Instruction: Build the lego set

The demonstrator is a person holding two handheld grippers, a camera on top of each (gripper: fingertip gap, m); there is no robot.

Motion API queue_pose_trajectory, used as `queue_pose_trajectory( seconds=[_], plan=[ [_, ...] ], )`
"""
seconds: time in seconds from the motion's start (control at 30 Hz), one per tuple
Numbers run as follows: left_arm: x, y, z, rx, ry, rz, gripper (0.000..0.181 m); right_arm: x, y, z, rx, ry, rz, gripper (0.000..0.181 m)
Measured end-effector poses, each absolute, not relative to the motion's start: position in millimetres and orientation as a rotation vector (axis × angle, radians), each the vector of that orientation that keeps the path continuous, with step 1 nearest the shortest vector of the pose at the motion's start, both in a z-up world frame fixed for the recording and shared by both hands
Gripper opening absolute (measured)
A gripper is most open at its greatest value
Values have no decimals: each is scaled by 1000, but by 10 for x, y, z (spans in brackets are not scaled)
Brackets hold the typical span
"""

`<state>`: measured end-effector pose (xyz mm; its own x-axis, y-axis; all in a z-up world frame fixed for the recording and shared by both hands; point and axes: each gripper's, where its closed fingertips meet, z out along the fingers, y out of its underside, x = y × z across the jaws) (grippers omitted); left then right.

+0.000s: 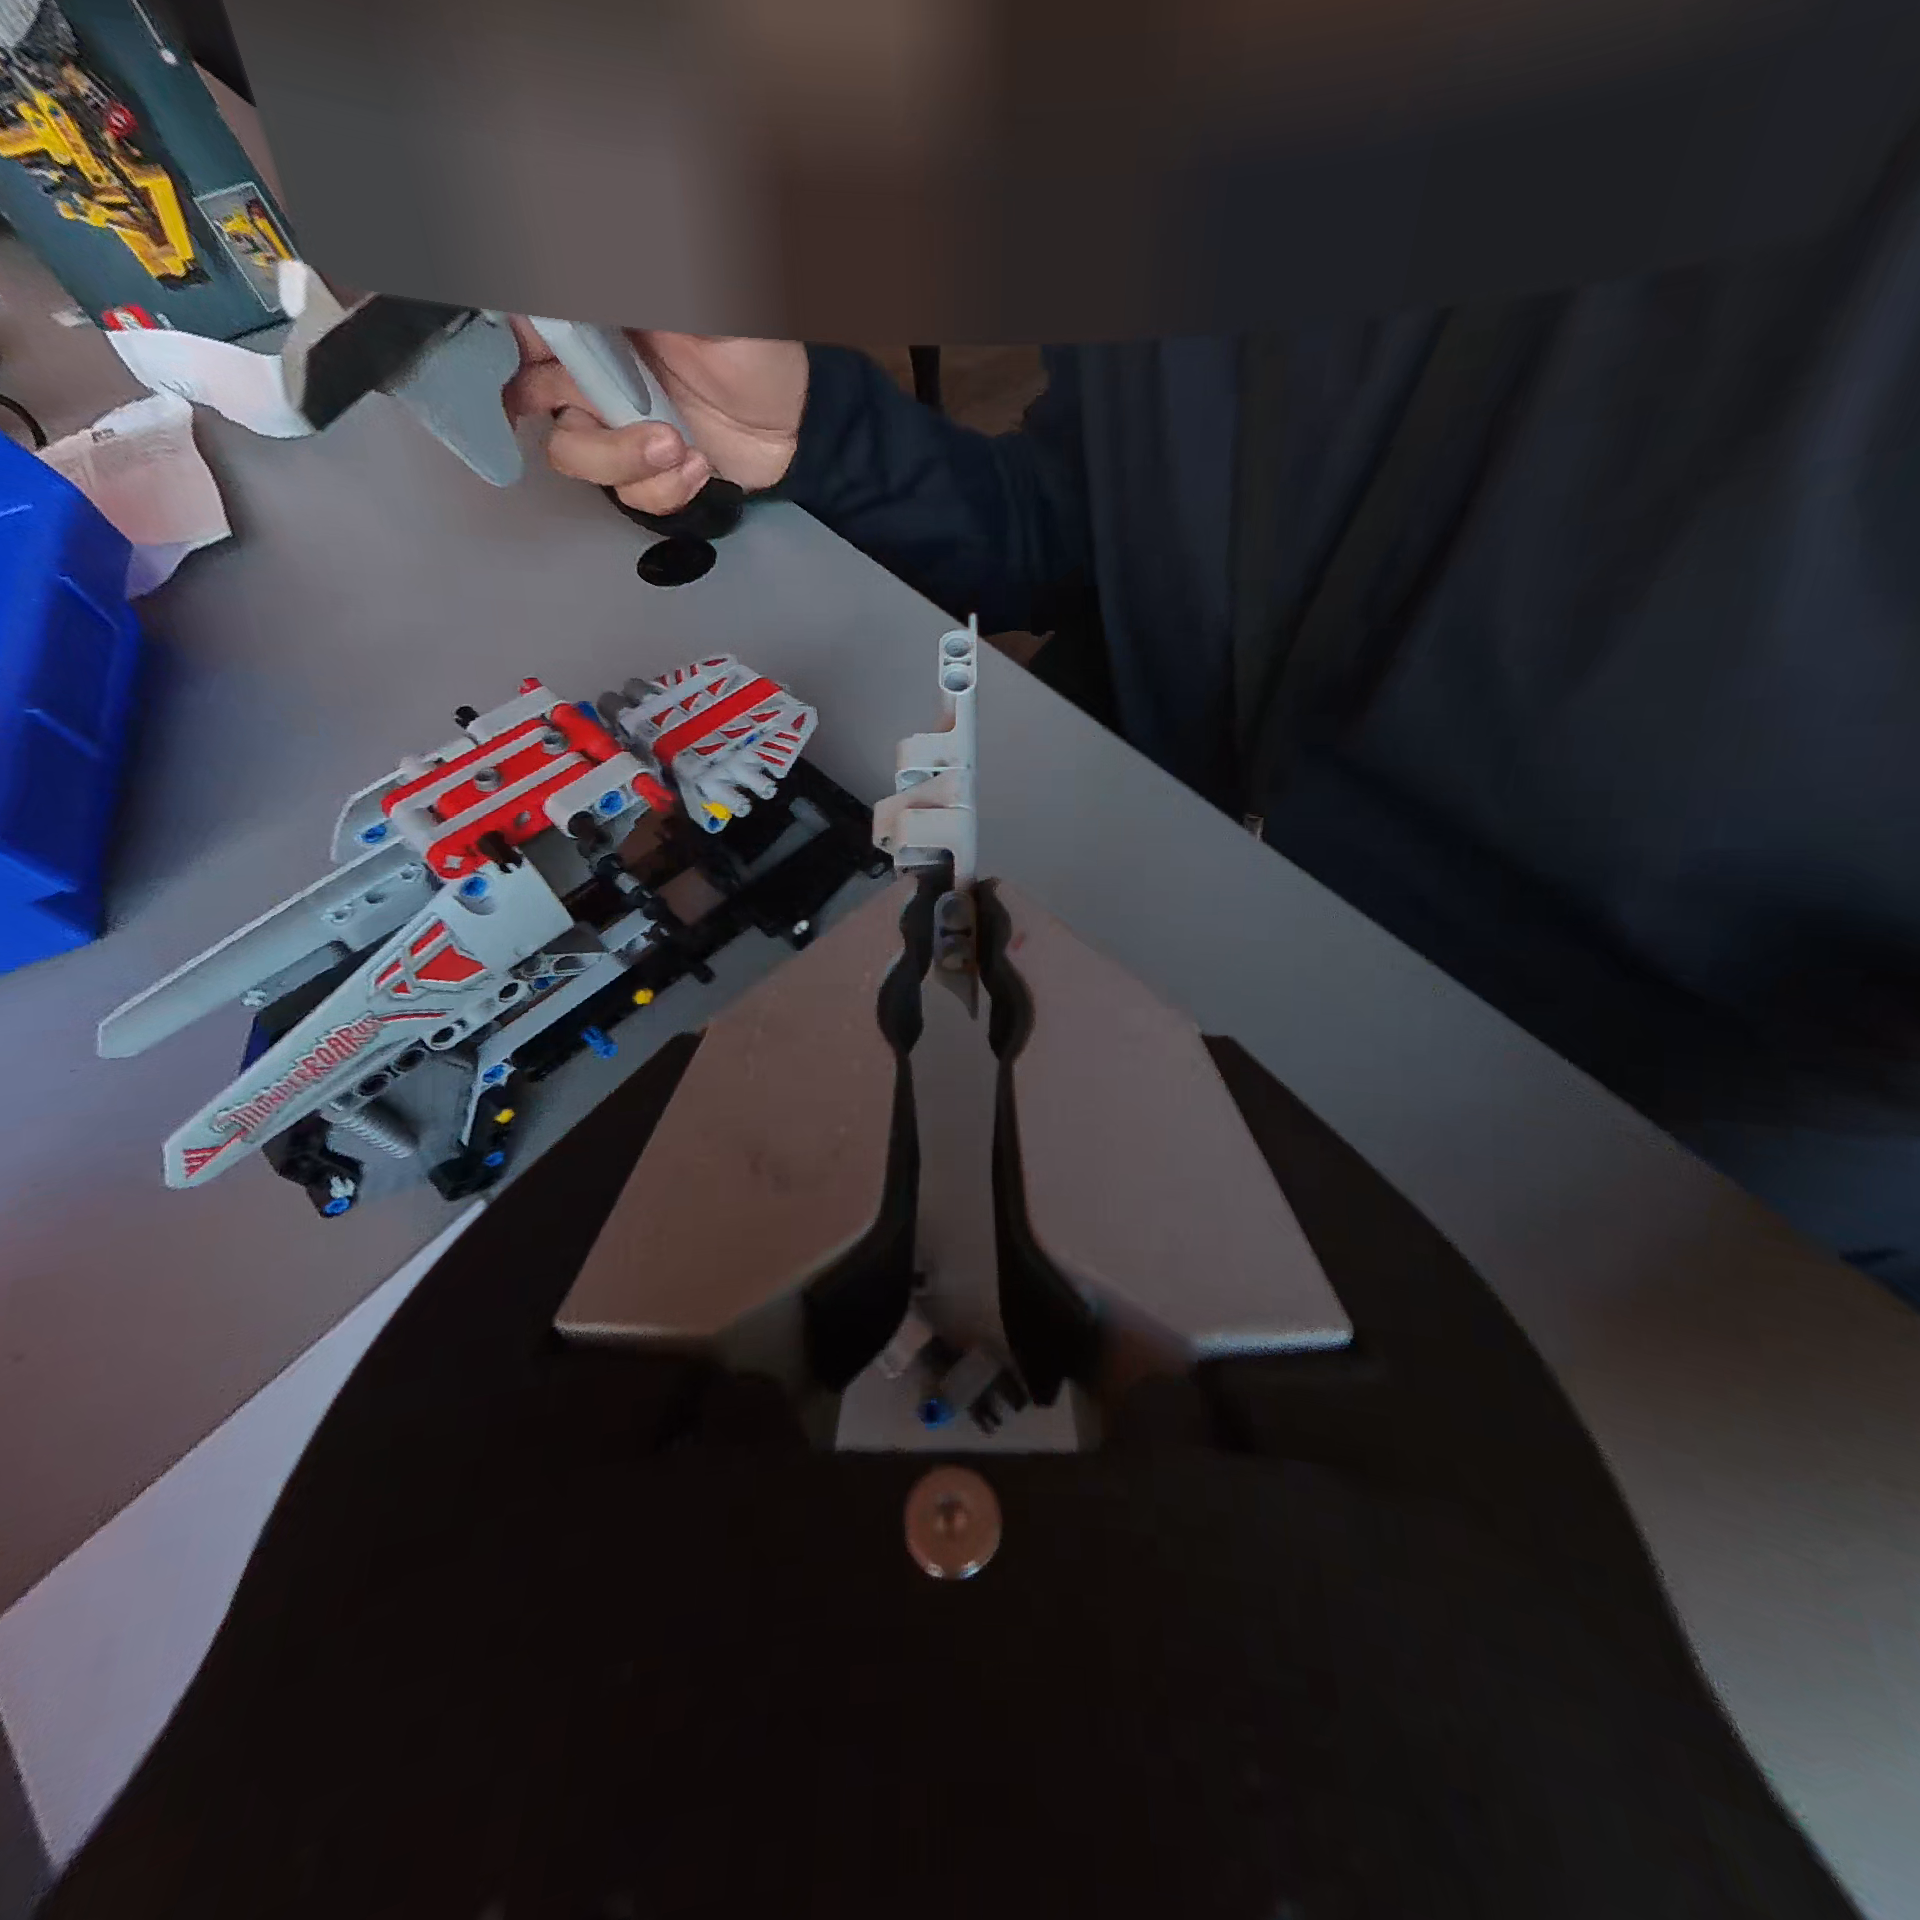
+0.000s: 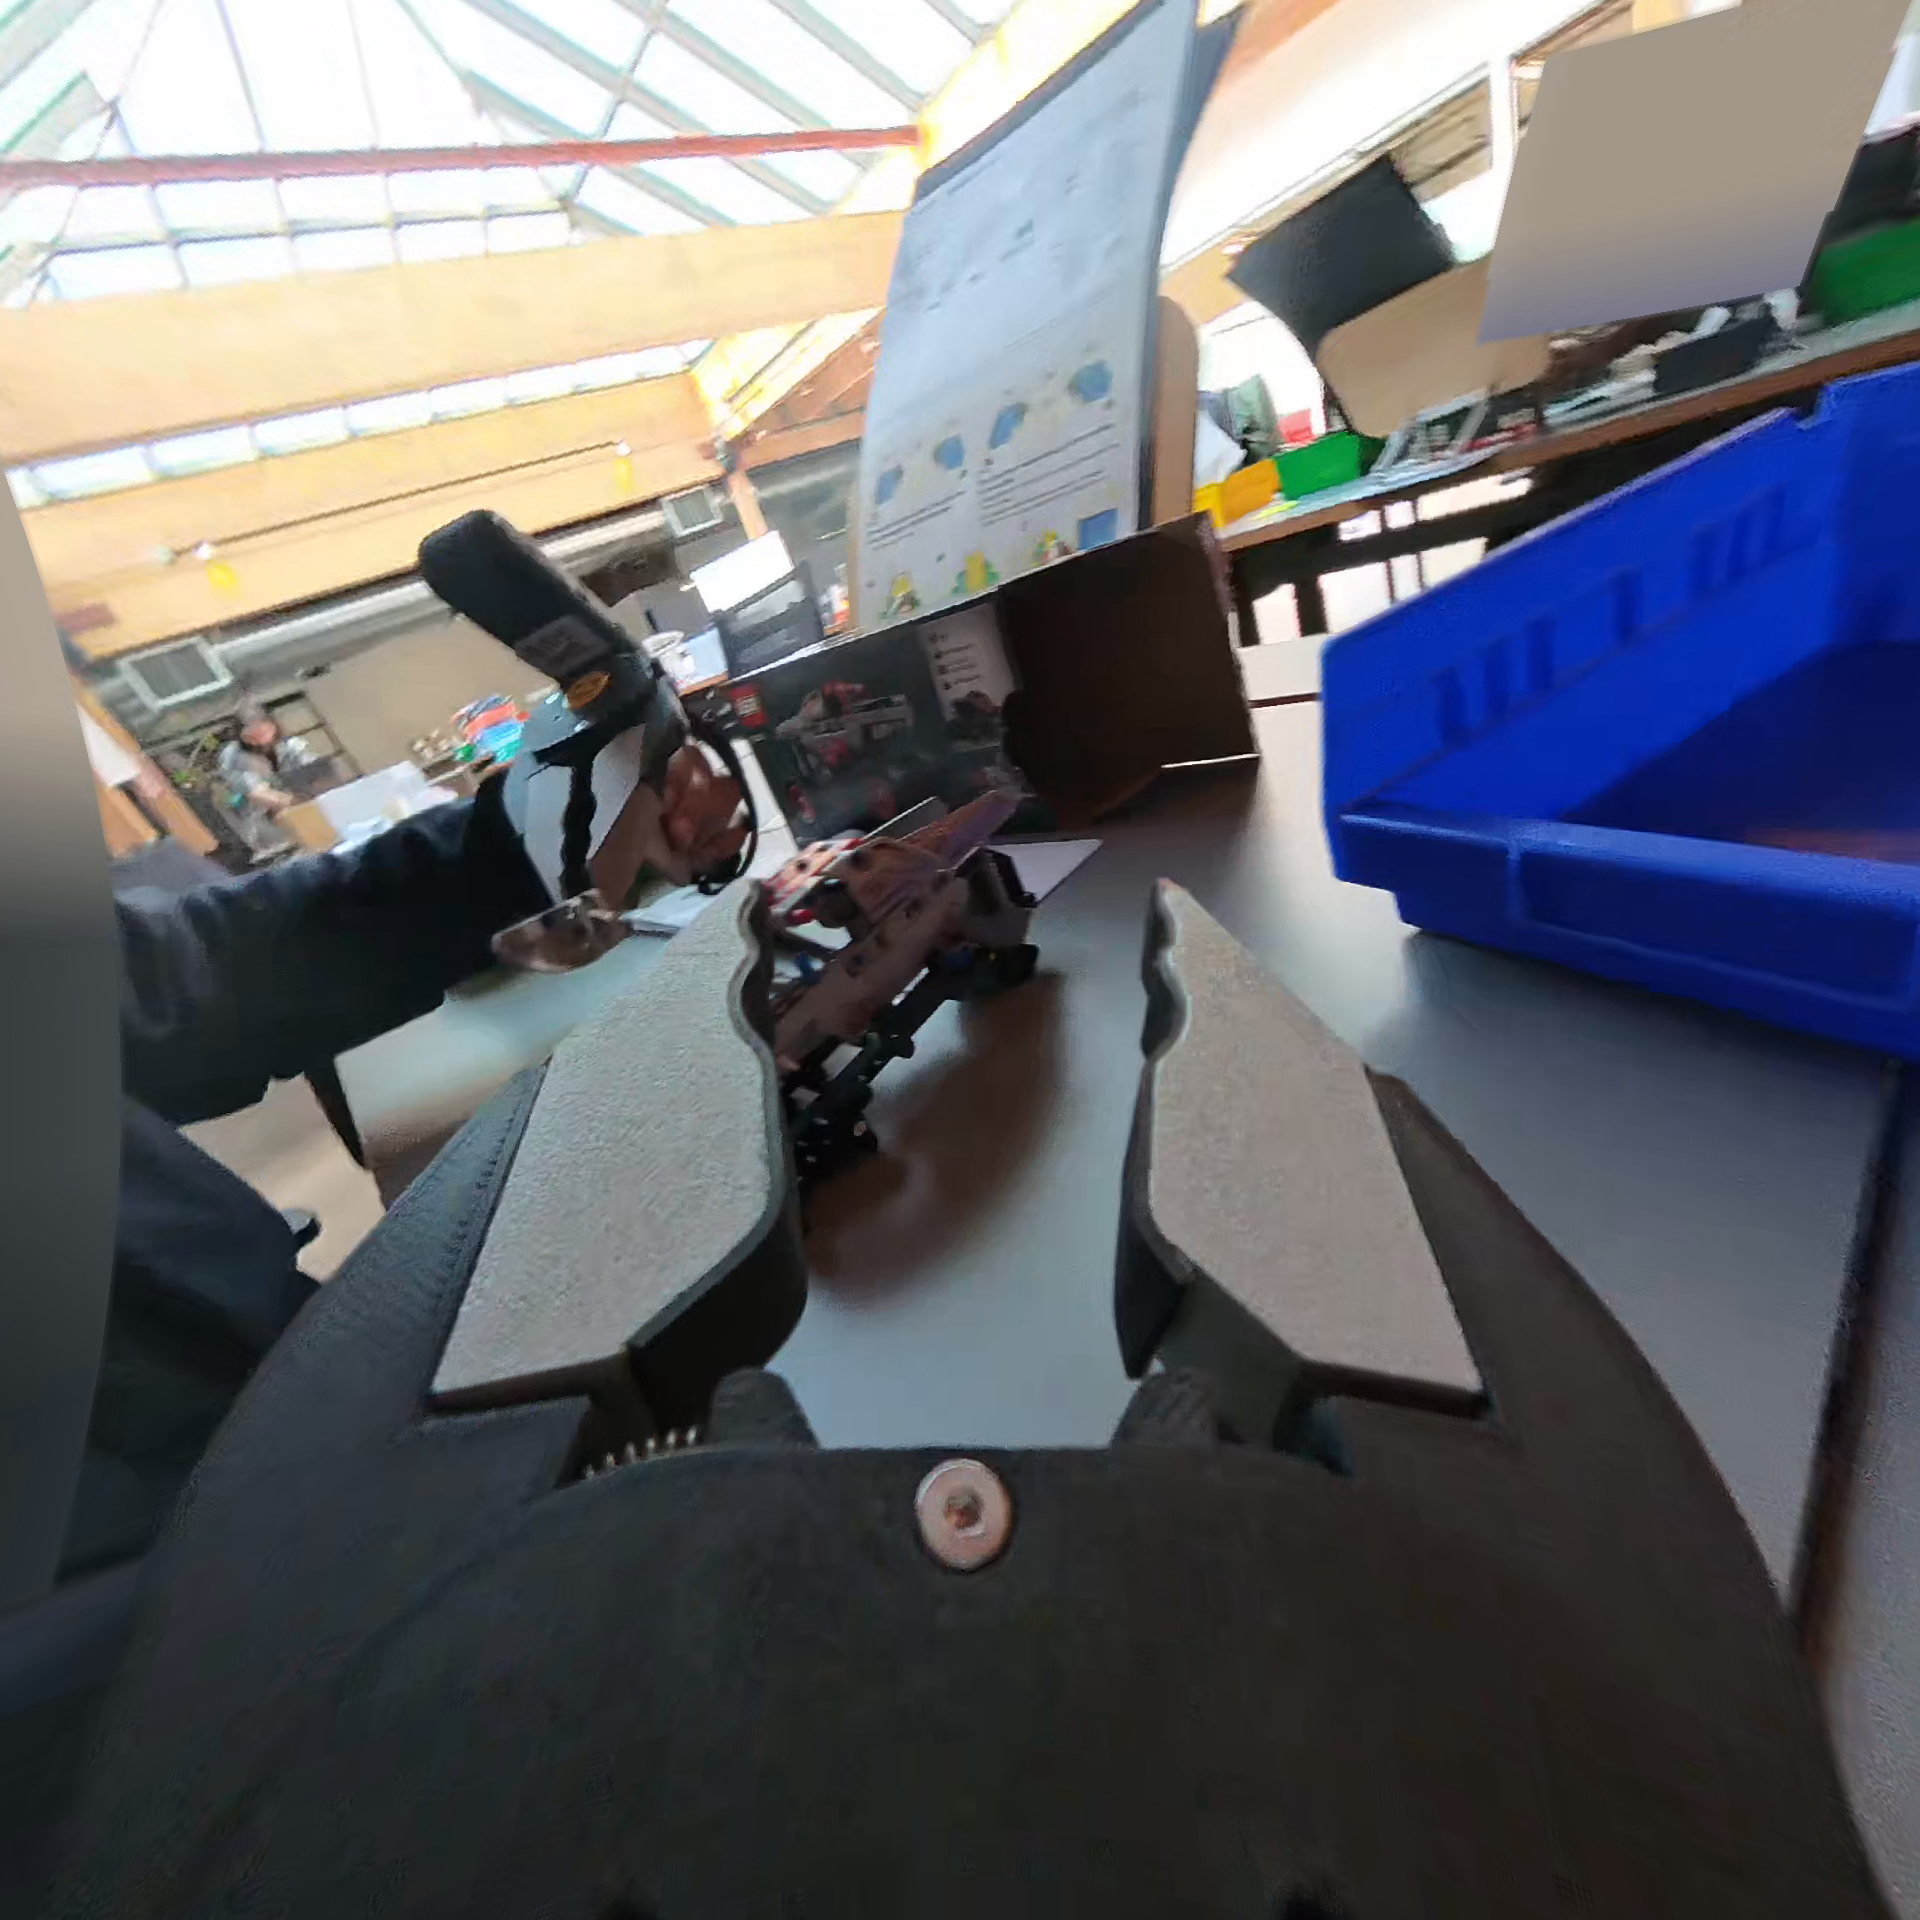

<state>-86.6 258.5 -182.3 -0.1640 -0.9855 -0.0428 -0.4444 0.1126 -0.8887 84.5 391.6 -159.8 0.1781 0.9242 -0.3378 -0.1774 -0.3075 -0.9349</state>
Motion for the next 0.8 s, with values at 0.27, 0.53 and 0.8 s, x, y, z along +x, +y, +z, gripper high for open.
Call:
queue_pose_trajectory(
  seconds=[0.27, 0.53, 0.8],
  plan=[
    [-834, 2721, -1941, -1352, 1868, -979, 5, 908, 4054, -1626, -1469, -677, 1347, 75],
    [-808, 2690, -1967, -1395, 1872, -1012, 4, 895, 4042, -1635, -1472, -692, 1347, 83],
    [-957, 2523, -1917, -1766, 1579, -1030, 4, 979, 4088, -1654, -1485, -708, 1339, 89]
  ],
)
